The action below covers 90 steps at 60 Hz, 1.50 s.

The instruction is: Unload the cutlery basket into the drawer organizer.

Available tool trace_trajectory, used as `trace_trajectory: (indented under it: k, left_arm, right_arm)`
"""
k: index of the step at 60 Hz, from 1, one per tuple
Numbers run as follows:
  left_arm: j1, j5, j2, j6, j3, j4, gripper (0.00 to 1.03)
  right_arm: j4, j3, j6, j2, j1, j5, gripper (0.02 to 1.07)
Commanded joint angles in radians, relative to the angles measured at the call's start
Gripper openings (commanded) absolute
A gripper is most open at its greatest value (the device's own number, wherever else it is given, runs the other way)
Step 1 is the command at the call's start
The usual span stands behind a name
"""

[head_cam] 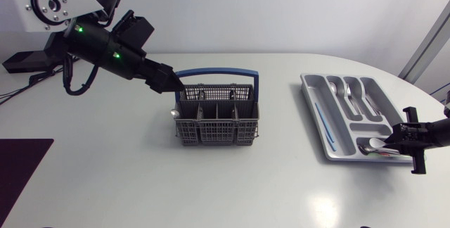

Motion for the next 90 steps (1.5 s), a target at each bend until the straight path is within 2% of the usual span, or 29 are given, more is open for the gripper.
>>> trace_trajectory:
  k: [1,7,12,19,37,49,55,66,73,76,81,84,90]
  left_arm:
    - [-0.004,0.008,-0.024,-0.029,-0.032,0.001,0.98]
    - [0.001,0.008,-0.029,-0.029,-0.04,0.001,0.98]
    - [0.004,0.013,-0.03,-0.029,-0.048,0.001,0.98]
    - [0.016,0.028,-0.045,-0.032,-0.066,0.0,0.98]
    - [0.037,0.071,-0.082,-0.047,-0.147,0.0,0.98]
    - [0.051,0.125,-0.082,-0.083,-0.158,-0.043,0.96]
    - [0.056,0.133,-0.062,-0.101,-0.157,-0.051,0.9]
    - [0.07,0.142,0.01,-0.132,-0.13,-0.05,0.73]
    - [0.068,0.143,0.06,-0.146,-0.107,-0.05,0.72]
    - [0.067,0.142,0.079,-0.149,-0.098,-0.05,0.65]
    - [0.064,0.143,0.111,-0.162,-0.077,-0.048,0.63]
    - [0.062,0.143,0.126,-0.17,-0.063,-0.048,0.58]
    - [0.06,0.143,0.149,-0.185,-0.046,-0.046,0.58]
  right_arm:
    - [0.027,-0.032,-0.034,0.019,0.012,0.008,0.23]
    - [0.06,-0.041,-0.02,0.017,0.016,0.008,0.41]
    - [0.061,-0.048,-0.012,-0.009,0.016,0.006,0.42]
    - [0.055,-0.055,0.017,-0.082,0.016,-0.011,0.53]
    - [-0.079,-0.109,0.138,-0.351,0.053,-0.107,0.59]
    - [-0.085,-0.23,0.328,-0.579,0.173,-0.127,0.62]
    - [-0.095,-0.278,0.443,-0.684,0.253,-0.127,0.63]
    - [-0.146,-0.308,0.644,-0.807,0.415,-0.094,0.63]
    - [-0.168,-0.308,0.767,-0.843,0.536,-0.051,0.63]
    - [-0.169,-0.31,0.81,-0.851,0.59,-0.026,0.63]
    - [-0.168,-0.316,0.865,-0.868,0.67,0.008,0.63]
    - [-0.164,-0.319,0.9,-0.872,0.72,0.032,0.63]
    - [-0.157,-0.327,0.937,-0.879,0.78,0.054,0.63]
